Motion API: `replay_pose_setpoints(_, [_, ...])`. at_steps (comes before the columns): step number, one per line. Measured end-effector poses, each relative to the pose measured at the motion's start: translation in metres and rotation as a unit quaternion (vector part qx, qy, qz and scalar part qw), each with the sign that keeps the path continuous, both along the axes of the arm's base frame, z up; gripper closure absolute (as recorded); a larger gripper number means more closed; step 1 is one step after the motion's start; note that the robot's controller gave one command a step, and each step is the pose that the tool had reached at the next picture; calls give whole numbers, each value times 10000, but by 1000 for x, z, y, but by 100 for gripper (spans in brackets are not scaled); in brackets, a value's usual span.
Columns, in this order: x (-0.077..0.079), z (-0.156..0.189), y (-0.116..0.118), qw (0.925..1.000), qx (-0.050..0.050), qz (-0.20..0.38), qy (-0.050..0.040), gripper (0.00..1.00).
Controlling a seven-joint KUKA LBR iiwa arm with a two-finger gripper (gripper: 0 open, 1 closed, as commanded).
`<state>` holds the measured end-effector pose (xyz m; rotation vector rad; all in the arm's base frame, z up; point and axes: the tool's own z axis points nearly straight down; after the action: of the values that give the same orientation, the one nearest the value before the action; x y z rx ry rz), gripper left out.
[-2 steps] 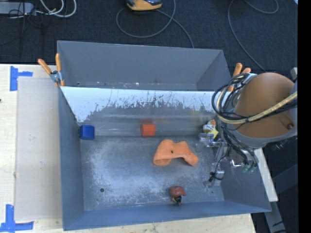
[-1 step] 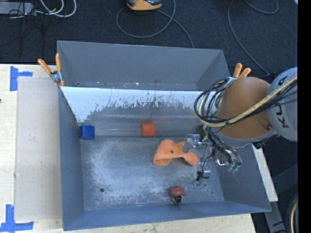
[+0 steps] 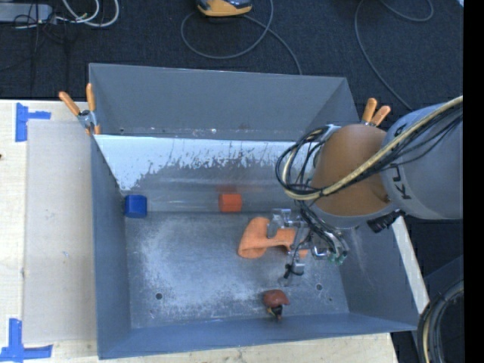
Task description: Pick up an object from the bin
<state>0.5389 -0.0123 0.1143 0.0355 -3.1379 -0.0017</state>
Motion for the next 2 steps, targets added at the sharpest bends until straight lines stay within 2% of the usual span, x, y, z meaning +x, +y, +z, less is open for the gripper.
replay_pose_setpoints(1, [17,-15,13,9994,-3,337,12,0])
replay_pose_setpoints(2, [46,-28,-27,9985,-1,-542,2,100])
